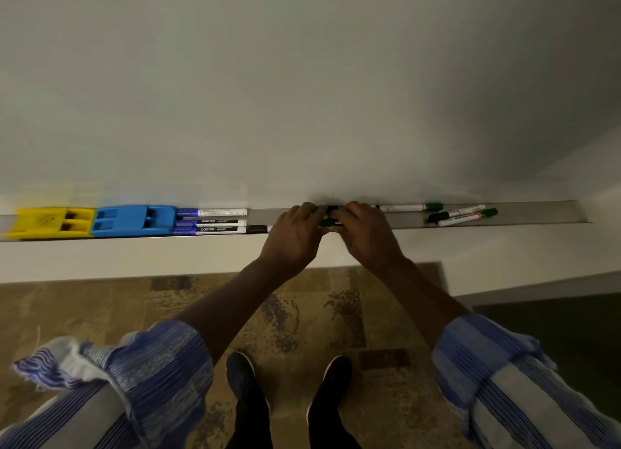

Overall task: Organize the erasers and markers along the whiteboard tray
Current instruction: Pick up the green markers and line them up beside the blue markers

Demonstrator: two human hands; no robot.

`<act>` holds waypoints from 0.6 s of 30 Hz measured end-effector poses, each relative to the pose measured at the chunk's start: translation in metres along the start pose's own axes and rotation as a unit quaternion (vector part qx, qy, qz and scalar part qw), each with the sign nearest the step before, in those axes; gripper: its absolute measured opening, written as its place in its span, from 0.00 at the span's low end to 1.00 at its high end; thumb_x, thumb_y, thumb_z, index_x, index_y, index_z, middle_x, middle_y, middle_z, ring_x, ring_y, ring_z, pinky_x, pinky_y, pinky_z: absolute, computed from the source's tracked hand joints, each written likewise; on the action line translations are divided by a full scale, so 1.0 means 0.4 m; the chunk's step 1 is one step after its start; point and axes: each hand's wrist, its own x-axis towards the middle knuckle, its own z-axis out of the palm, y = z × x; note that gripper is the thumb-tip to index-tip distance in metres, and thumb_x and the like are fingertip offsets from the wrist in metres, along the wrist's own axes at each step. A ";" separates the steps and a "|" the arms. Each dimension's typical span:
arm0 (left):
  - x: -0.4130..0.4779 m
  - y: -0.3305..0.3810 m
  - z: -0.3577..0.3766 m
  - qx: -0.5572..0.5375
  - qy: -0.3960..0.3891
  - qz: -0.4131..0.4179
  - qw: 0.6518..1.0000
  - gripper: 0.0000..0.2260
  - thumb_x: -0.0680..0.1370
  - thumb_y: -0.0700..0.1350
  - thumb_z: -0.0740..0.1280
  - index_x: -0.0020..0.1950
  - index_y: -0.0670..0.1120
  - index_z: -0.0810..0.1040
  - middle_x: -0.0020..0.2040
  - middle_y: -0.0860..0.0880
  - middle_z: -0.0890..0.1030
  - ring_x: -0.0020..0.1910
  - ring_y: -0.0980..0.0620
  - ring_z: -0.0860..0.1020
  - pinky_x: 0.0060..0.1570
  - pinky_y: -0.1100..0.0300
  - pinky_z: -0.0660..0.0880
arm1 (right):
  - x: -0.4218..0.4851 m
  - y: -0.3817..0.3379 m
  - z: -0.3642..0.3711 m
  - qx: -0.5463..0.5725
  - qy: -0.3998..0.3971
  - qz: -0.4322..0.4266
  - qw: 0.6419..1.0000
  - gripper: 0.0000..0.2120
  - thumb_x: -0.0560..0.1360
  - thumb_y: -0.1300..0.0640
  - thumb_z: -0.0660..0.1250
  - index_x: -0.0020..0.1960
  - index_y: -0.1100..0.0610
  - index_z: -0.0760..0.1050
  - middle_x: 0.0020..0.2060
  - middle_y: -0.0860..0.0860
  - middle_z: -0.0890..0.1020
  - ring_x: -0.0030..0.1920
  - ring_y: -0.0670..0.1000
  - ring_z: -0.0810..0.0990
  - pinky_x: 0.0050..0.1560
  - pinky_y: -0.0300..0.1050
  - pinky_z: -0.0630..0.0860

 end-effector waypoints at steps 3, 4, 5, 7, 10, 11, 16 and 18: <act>0.017 -0.003 -0.011 -0.046 0.017 -0.031 0.998 0.12 0.81 0.40 0.64 0.63 0.38 0.78 0.46 0.41 0.80 0.42 0.41 0.77 0.39 0.48 0.75 | 0.024 -0.041 0.013 0.017 0.021 -0.010 1.000 0.09 0.79 0.57 0.65 0.58 0.57 0.79 0.49 0.53 0.81 0.48 0.55 0.78 0.51 0.49 0.71; 0.018 -0.008 -0.016 -0.053 0.023 -0.043 0.997 0.12 0.80 0.39 0.65 0.63 0.38 0.78 0.45 0.40 0.80 0.42 0.40 0.77 0.38 0.48 0.75 | 0.029 -0.051 0.017 0.018 0.023 -0.011 0.999 0.09 0.79 0.57 0.65 0.58 0.56 0.79 0.49 0.52 0.81 0.48 0.55 0.78 0.51 0.49 0.71; 0.018 -0.014 -0.020 -0.053 0.026 -0.049 0.997 0.12 0.80 0.37 0.65 0.63 0.37 0.79 0.46 0.39 0.80 0.43 0.40 0.78 0.38 0.50 0.75 | 0.033 -0.059 0.021 0.021 0.023 -0.012 0.999 0.09 0.79 0.58 0.65 0.58 0.56 0.79 0.50 0.52 0.81 0.48 0.55 0.78 0.51 0.49 0.71; 0.016 -0.028 -0.028 -0.044 0.031 -0.050 0.997 0.14 0.78 0.34 0.65 0.64 0.37 0.79 0.47 0.39 0.80 0.43 0.39 0.78 0.37 0.54 0.72 | 0.038 -0.067 0.028 0.035 0.017 -0.005 0.999 0.11 0.79 0.58 0.64 0.60 0.56 0.77 0.52 0.52 0.80 0.51 0.55 0.78 0.53 0.50 0.72; 0.008 -0.065 -0.042 -0.044 0.050 -0.070 0.995 0.15 0.77 0.32 0.67 0.62 0.37 0.80 0.48 0.40 0.80 0.45 0.39 0.78 0.38 0.53 0.74 | 0.032 -0.066 0.035 0.045 0.024 0.037 0.998 0.16 0.78 0.57 0.65 0.65 0.57 0.75 0.56 0.54 0.79 0.55 0.56 0.77 0.56 0.51 0.73; 0.004 -0.082 -0.046 -0.048 0.058 -0.088 0.993 0.14 0.76 0.33 0.67 0.61 0.37 0.81 0.49 0.40 0.80 0.47 0.39 0.79 0.40 0.52 0.76 | 0.027 -0.062 0.036 0.041 0.032 0.053 0.997 0.16 0.78 0.57 0.65 0.65 0.57 0.74 0.56 0.54 0.79 0.55 0.56 0.77 0.57 0.51 0.73; -0.030 -0.153 -0.051 -0.029 0.072 -0.146 0.986 0.10 0.76 0.34 0.68 0.55 0.39 0.85 0.50 0.41 0.82 0.48 0.38 0.78 0.45 0.50 0.75 | -0.015 -0.033 0.052 0.006 0.043 0.119 0.992 0.17 0.77 0.57 0.66 0.65 0.59 0.75 0.57 0.56 0.80 0.58 0.58 0.78 0.58 0.52 0.75; -0.042 -0.169 -0.045 0.004 0.072 -0.155 0.985 0.09 0.77 0.36 0.68 0.55 0.41 0.85 0.50 0.43 0.82 0.48 0.38 0.77 0.45 0.49 0.72 | -0.032 -0.025 0.065 -0.002 0.043 0.127 0.991 0.18 0.78 0.56 0.66 0.66 0.60 0.75 0.59 0.58 0.79 0.60 0.59 0.78 0.60 0.53 0.75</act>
